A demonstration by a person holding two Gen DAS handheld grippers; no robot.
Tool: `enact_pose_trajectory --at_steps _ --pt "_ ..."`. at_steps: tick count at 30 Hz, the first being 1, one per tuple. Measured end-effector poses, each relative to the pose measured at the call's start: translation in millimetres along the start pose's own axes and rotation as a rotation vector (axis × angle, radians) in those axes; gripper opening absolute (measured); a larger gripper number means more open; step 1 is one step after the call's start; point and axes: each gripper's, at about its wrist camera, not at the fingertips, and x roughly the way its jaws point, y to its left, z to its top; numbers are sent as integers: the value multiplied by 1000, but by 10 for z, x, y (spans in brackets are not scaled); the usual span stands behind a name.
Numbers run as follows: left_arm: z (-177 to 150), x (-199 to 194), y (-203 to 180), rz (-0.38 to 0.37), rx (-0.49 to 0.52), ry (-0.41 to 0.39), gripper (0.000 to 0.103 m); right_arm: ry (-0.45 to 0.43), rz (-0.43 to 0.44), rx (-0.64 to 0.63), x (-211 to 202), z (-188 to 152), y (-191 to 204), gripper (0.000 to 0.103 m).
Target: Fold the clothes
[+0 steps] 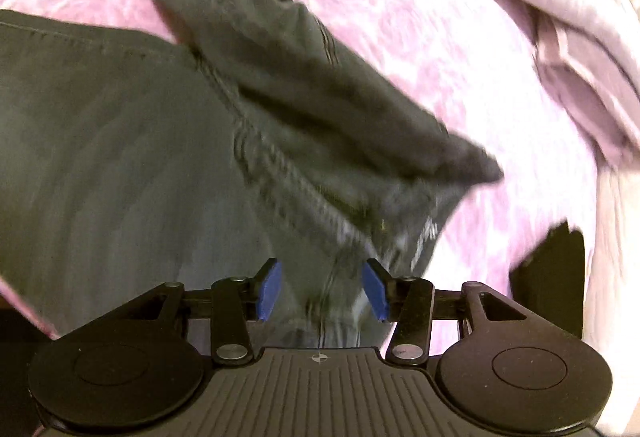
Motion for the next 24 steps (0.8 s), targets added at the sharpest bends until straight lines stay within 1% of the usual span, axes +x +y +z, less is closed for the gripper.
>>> enact_pose_trajectory --at_steps 1,3,4,7,10,11,12,13,14,15,16,17,18,20,24 --pt "122 170 -9 30 62 2 66 -8 -3 -25 28 77 1 50" --pt "377 528 -10 61 151 -11 67 -25 -8 -73 55 196 13 50" --pt "487 683 25 60 168 -21 68 -33 -10 -95 76 241 3 51" --pt "787 1141 248 69 144 -46 69 -36 -30 -133 107 336 -47 54" --pt "1043 1551 527 91 81 -41 70 -30 -61 -165 167 366 -79 56" --pt "1093 1673 612 78 57 -31 70 -27 -75 -182 194 370 -81 58" --pt "1137 1785 697 59 30 -21 70 -25 -98 -227 218 356 -36 59" --pt "1148 1844 785 1 -22 -20 69 -30 -127 -305 249 341 44 62" --pt "1159 1903 872 -57 -73 -19 66 -44 -140 -361 275 338 103 68" --pt "1167 1952 955 -112 -124 -17 43 -60 -149 -413 300 336 157 71" --pt "1149 1937 1009 -146 -176 -16 27 -82 -152 -455 333 353 210 73" --pt "1132 1923 1062 -179 -228 -15 2 -99 -154 -480 368 378 247 73" --pt "1111 1898 1112 -208 -278 -17 0 -110 -159 -500 414 417 276 73" --pt "1018 1646 1159 -223 -341 -76 0 -128 -166 -531 498 497 319 73" --pt "772 959 1087 -178 -337 -155 0 -178 -125 -528 515 663 288 73"
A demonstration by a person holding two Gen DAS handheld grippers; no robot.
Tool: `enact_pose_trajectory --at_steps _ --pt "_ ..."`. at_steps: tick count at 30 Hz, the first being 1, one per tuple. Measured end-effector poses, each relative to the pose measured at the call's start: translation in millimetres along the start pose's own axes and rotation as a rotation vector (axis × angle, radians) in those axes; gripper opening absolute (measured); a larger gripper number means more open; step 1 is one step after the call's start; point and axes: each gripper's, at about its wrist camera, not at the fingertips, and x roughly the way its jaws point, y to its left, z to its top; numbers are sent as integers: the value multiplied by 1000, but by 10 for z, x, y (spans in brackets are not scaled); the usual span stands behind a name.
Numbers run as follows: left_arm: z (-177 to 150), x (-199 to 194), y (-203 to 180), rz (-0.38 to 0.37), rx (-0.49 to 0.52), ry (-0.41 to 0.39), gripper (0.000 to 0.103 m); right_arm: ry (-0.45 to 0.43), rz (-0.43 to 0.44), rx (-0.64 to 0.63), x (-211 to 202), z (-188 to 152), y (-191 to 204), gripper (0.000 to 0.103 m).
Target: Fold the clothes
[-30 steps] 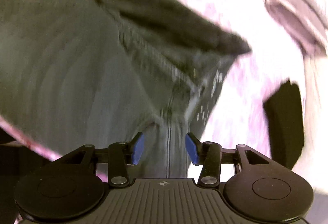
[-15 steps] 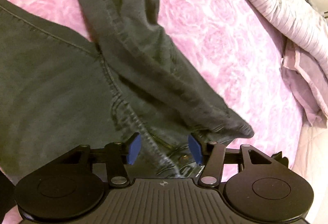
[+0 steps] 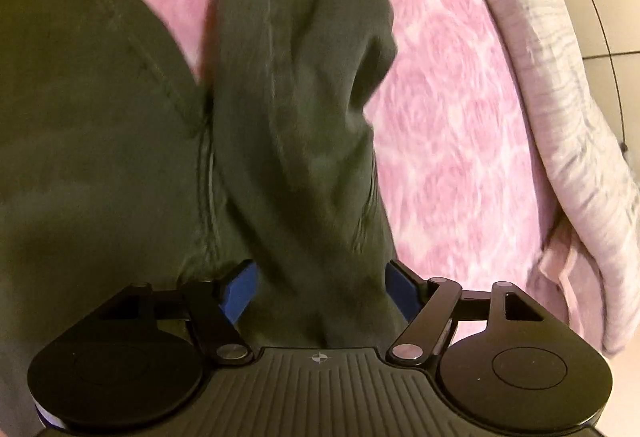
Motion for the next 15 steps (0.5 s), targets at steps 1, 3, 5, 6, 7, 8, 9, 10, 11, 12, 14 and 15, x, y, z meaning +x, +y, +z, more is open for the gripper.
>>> enact_pose_trajectory --at_steps 1,3,5,6,7,8,9,10,11,12,14,15 --pt "-48 -179 -36 9 4 -19 0 -13 21 14 -8 22 -48 72" --pt "-214 -573 -157 42 18 -33 0 -26 65 44 -43 37 -135 50" --pt "-386 -878 -249 38 4 -27 0 -28 101 77 -108 33 -217 14" --pt "-471 -1022 -288 32 -14 -19 0 -32 110 93 -158 25 -257 12" --pt "-557 -1165 -328 25 -32 -10 0 -41 121 118 -245 -1 -315 6" --pt "-643 -1309 -367 18 -50 -2 0 -52 132 145 -338 -30 -376 4" --pt "-727 -1448 -402 11 -70 7 0 -67 133 165 -445 -63 -438 4" --pt "-802 -1560 -406 8 -103 20 0 -81 132 180 -539 -88 -498 3" --pt "-858 -1644 -387 5 -141 26 0 -99 126 203 -650 -111 -589 3" --pt "-893 -1694 -350 -1 -176 30 1 -119 121 227 -742 -119 -691 3" --pt "-931 -1747 -246 -23 -254 40 1 -160 101 250 -864 -70 -950 3" --pt "-914 -1719 -194 -29 -276 47 1 -171 89 252 -873 -9 -1077 3"
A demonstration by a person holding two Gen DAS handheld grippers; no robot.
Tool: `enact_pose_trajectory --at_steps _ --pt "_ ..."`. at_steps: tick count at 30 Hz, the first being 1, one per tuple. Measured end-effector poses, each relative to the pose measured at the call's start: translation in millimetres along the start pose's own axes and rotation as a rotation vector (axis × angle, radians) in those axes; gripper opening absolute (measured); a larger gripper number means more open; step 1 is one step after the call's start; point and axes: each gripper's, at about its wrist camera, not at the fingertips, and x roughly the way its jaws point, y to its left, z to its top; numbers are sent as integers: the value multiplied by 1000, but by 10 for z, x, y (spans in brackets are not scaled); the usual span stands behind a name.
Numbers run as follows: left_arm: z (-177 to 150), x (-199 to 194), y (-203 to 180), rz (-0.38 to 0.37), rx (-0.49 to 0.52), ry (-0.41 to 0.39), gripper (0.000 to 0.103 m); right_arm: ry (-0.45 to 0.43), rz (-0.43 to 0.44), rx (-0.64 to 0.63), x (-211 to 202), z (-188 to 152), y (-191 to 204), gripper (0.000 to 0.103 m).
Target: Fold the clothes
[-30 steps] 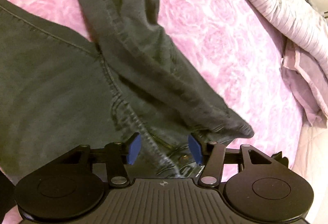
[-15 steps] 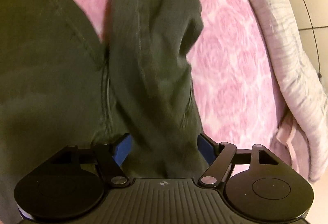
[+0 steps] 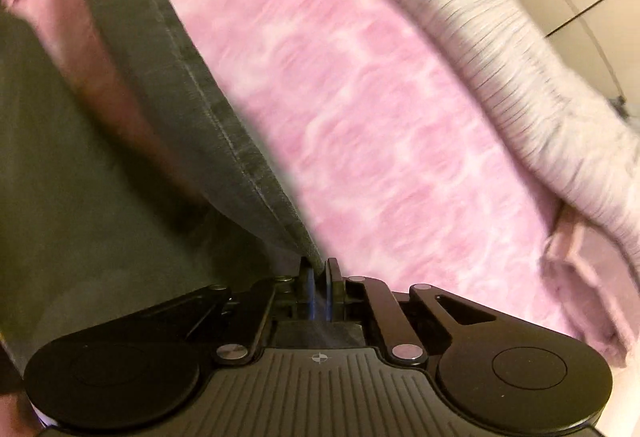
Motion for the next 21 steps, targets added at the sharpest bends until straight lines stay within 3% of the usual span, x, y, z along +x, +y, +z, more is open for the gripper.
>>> enact_pose_trajectory --at_steps 4,5,6,7,8,10,13,14,18,21 --pt "257 350 262 32 -103 13 1 -5 3 24 358 465 -500 3" --pt "330 459 335 47 -131 14 1 9 8 25 546 545 -634 11" --pt "403 600 422 80 -169 5 2 15 -24 13 747 652 -715 20" --pt "474 742 510 113 -208 -2 4 21 -76 -4 869 707 -808 48" --pt "529 890 598 144 -255 0 8 31 -132 -10 996 754 -848 65" --pt "594 1069 676 204 -286 0 9 49 -237 21 1192 823 -917 65" --pt "642 1206 680 292 -261 -5 11 37 -228 222 1100 645 -1108 65" --pt "653 1245 670 320 -248 -7 17 27 -221 266 1014 567 -1083 65" --pt "453 1282 149 372 45 -27 32 25 -142 380 691 286 -656 65" --pt "250 1548 -350 387 355 -5 38 39 -18 424 553 165 -102 65"
